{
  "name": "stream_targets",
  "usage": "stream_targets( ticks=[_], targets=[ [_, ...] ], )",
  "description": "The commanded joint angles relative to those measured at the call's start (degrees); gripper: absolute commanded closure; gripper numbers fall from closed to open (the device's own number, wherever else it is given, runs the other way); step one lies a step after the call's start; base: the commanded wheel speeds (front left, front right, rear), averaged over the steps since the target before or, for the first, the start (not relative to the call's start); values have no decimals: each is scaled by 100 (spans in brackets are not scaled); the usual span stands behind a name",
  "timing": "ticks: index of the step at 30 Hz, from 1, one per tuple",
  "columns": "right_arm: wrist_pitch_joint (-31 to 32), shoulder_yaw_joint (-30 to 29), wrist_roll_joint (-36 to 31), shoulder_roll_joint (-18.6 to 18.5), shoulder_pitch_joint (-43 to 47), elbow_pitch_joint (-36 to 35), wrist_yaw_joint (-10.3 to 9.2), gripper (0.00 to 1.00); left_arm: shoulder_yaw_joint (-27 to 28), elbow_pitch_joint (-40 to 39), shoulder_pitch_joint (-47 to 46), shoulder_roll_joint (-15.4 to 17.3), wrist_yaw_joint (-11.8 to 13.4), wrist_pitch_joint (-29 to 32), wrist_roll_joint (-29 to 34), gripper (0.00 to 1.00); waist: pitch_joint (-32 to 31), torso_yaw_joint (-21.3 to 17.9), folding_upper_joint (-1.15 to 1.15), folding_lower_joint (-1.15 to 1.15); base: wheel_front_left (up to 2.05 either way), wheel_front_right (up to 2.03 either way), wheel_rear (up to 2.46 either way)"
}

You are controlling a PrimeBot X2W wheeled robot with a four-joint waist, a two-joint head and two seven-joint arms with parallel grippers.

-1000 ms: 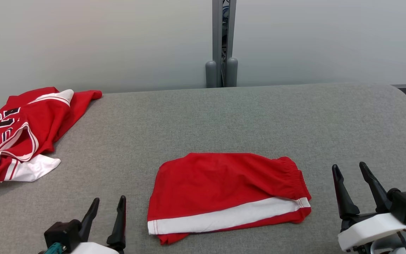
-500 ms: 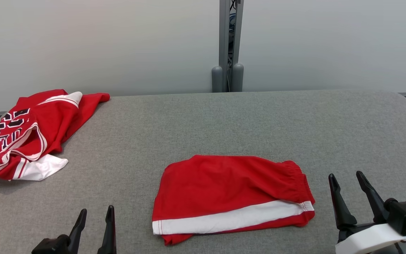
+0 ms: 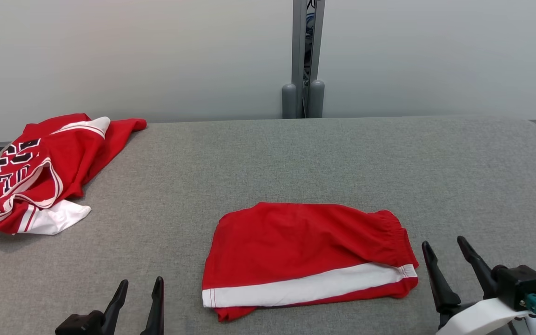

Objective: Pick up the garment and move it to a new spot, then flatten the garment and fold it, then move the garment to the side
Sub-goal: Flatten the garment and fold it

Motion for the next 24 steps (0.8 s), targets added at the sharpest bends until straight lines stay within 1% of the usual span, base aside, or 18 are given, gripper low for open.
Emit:
stream_targets(
  ticks=[1,6,10,12,16,19,23,24],
  targets=[
    [93,80,-2,-132,45,115,-1,0,-7,4,-114,15,-29,23,26,0,26,2,0,0,0,0,0],
    [274,382,-4,-385,12,556,-1,0,-96,25,-170,-24,-66,87,23,0,100,31,0,0,0,0,0],
    [238,633,118,-538,-219,1039,-1,0,-188,48,-270,-76,-94,133,54,0,198,81,0,0,0,0,0],
    [213,692,145,-556,-284,1171,-1,0,-204,56,-284,-85,-98,132,64,0,226,97,0,0,0,0,0],
    [63,864,194,-656,-625,1717,-1,0,-282,85,-388,-122,-143,149,93,0,345,177,0,0,0,0,0],
    [0,1040,214,-715,-869,2111,-1,0,-321,110,-442,-135,-160,150,113,0,418,242,0,0,0,0,0],
    [-79,1321,337,-766,-1080,2454,-1,0,-337,131,-489,-135,-168,144,118,0,474,294,0,0,0,0,0],
    [-134,1433,418,-796,-1157,2582,-1,15,-343,140,-495,-132,-169,137,116,0,485,308,0,0,0,0,0]
  ],
)
